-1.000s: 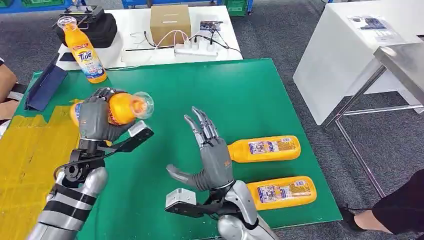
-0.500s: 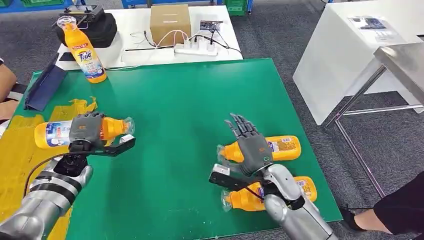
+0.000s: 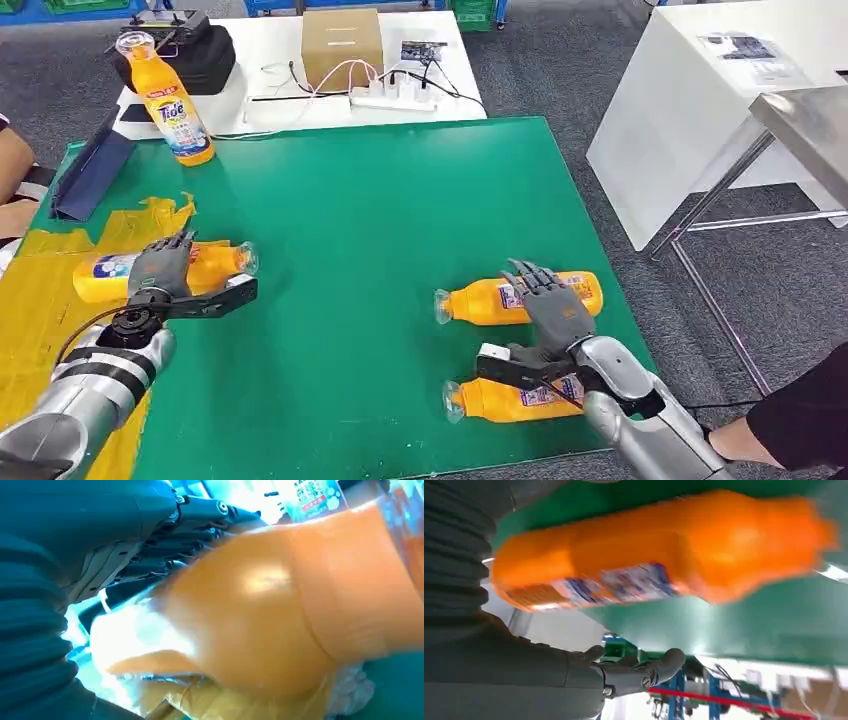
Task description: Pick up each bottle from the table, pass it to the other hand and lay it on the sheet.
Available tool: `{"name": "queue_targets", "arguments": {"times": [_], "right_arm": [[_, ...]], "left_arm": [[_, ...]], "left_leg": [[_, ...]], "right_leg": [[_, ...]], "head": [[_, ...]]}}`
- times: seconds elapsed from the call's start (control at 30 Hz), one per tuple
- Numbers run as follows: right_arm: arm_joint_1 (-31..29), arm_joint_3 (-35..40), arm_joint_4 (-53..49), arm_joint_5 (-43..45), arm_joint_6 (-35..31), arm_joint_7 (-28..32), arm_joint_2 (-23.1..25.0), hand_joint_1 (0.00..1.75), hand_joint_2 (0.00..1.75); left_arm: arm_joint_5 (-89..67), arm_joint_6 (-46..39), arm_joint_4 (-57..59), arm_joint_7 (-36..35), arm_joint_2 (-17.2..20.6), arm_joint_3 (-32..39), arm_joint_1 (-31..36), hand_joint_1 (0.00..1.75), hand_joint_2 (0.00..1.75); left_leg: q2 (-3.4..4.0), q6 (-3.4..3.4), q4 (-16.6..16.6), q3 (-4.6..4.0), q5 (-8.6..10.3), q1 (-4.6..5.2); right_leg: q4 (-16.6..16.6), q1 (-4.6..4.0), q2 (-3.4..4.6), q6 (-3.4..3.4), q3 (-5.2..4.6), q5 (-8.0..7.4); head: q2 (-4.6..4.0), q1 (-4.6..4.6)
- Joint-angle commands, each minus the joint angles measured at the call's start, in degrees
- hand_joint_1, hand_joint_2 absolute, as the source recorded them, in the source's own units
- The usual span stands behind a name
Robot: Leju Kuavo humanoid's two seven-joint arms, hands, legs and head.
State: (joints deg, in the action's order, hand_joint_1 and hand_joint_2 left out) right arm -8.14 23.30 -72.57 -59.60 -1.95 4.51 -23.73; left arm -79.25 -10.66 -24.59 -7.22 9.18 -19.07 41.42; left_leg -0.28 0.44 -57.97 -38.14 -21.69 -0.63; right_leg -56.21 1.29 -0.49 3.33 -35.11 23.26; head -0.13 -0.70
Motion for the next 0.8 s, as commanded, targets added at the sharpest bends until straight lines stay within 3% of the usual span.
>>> {"name": "queue_targets", "arguments": {"times": [0.03,0.13,0.2,0.27,0.53,0.63,0.8], "right_arm": [[1.99,-4.48,9.97,-2.97,0.69,-1.59,-2.05,0.0,1.75],[2.01,-4.49,10.24,-3.11,0.55,-1.61,-2.03,0.0,1.75],[0.98,-5.48,13.69,-9.92,-3.71,-5.84,0.04,0.0,1.75],[-0.07,-7.86,16.93,-13.91,-8.47,-6.82,2.85,0.0,1.75],[-0.6,-8.27,17.82,-14.46,-8.75,-6.6,3.29,0.0,1.75],[-0.91,-11.28,18.1,-17.67,-14.49,-7.45,5.62,0.0,1.75],[-4.42,-13.8,22.74,-25.97,-23.34,-9.52,9.57,0.0,1.75]], "left_arm": [[10.32,-3.34,0.89,11.21,-4.76,10.66,2.31,0.0,1.75],[10.35,-3.15,0.8,11.18,-4.92,10.6,2.43,0.0,1.75],[17.39,-5.05,-4.25,18.4,-6.43,12.92,0.12,0.0,1.75],[22.4,-3.65,-11.01,21.11,-7.57,12.39,-2.55,0.0,1.75],[22.93,-2.82,-13.23,20.08,-7.32,11.59,-3.42,0.0,1.75],[27.6,-2.05,-19.27,22.14,-7.94,10.08,-5.5,0.0,1.75],[32.57,0.79,-30.05,19.24,-7.55,4.83,-9.83,0.0,1.75]], "left_leg": [[-0.26,0.01,0.01,0.2,-0.06,-0.04],[-0.14,0.0,-0.01,0.31,-0.14,-0.04],[-0.12,0.01,0.04,0.13,-0.03,-0.03],[-0.11,0.01,0.05,0.24,-0.05,-0.07],[0.03,0.0,0.0,0.31,-0.12,-0.06],[0.02,0.0,0.03,0.26,-0.08,-0.05],[0.1,0.01,0.01,0.25,-0.1,-0.05]], "right_leg": [[0.05,-0.06,-0.25,-0.12,0.34,0.11],[0.03,-0.07,-0.14,-0.17,0.41,0.15],[0.05,-0.05,-0.15,-0.09,0.19,0.04],[0.1,-0.09,-0.16,-0.12,0.32,0.06],[0.06,-0.09,-0.01,-0.16,0.39,0.07],[0.04,-0.07,-0.03,-0.14,0.31,0.05],[0.03,-0.08,0.05,-0.14,0.29,0.04]], "head": [[0.0,-0.04],[0.0,-0.02],[0.0,0.0],[0.0,0.0],[0.0,-0.02],[0.0,-0.02],[0.0,0.02]]}}
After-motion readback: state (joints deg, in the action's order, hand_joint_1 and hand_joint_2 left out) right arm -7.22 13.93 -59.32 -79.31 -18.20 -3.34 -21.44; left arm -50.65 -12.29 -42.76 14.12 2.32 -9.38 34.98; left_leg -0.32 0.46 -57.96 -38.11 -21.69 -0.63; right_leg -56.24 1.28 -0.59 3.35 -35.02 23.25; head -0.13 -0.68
